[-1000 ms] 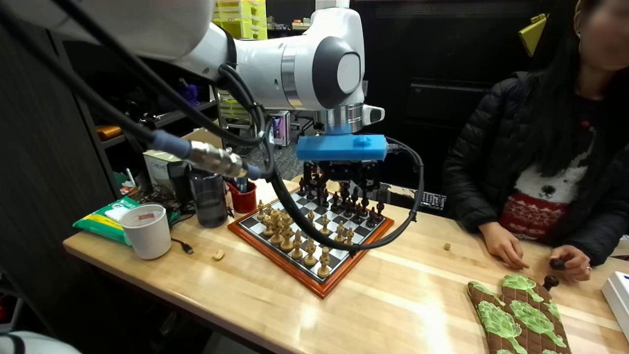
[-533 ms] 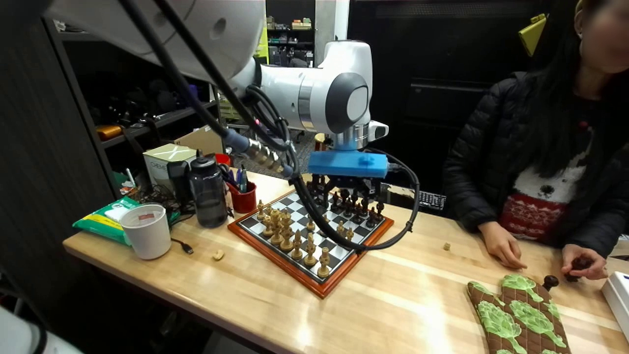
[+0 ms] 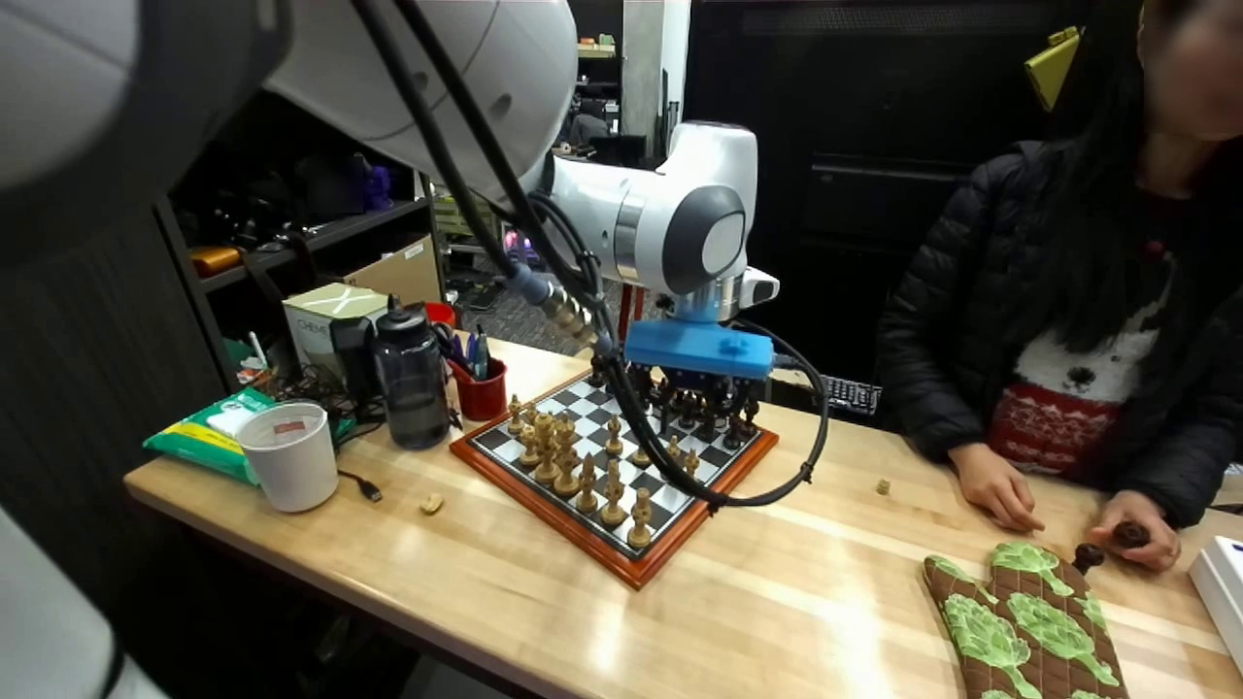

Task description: Move one white chess piece forwards.

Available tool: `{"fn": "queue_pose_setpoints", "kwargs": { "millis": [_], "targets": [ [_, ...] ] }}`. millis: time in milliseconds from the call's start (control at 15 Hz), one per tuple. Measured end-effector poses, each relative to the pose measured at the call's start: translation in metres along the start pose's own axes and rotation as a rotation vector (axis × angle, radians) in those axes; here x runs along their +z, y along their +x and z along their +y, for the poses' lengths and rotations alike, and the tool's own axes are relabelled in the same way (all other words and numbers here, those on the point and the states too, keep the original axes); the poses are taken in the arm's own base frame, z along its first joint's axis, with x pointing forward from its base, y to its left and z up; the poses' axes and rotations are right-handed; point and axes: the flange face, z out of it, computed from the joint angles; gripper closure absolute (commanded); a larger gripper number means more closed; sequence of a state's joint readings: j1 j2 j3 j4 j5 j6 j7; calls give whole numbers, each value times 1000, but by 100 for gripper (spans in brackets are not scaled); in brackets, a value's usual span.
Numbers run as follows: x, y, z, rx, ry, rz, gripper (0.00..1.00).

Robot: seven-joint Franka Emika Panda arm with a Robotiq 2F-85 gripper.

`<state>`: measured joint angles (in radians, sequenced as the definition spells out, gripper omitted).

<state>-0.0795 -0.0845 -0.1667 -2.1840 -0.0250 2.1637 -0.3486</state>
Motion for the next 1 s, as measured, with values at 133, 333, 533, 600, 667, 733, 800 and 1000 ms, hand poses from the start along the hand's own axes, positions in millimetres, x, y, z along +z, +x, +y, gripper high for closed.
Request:
{"fn": "queue_pose_setpoints", "kwargs": {
  "millis": [133,333,533,600,667,733,800,1000],
  "targets": [
    [7,3,1,3,15,-8,67],
    [18,10,1,2,34,-18,59],
    [29,16,3,0,49,-30,51],
    [32,18,4,0,52,-34,53],
    [35,20,5,1,54,-38,55],
    [38,22,6,3,55,-41,55],
    [40,23,8,3,56,-44,58],
    [45,28,15,1,58,-47,59]
  ]
}}
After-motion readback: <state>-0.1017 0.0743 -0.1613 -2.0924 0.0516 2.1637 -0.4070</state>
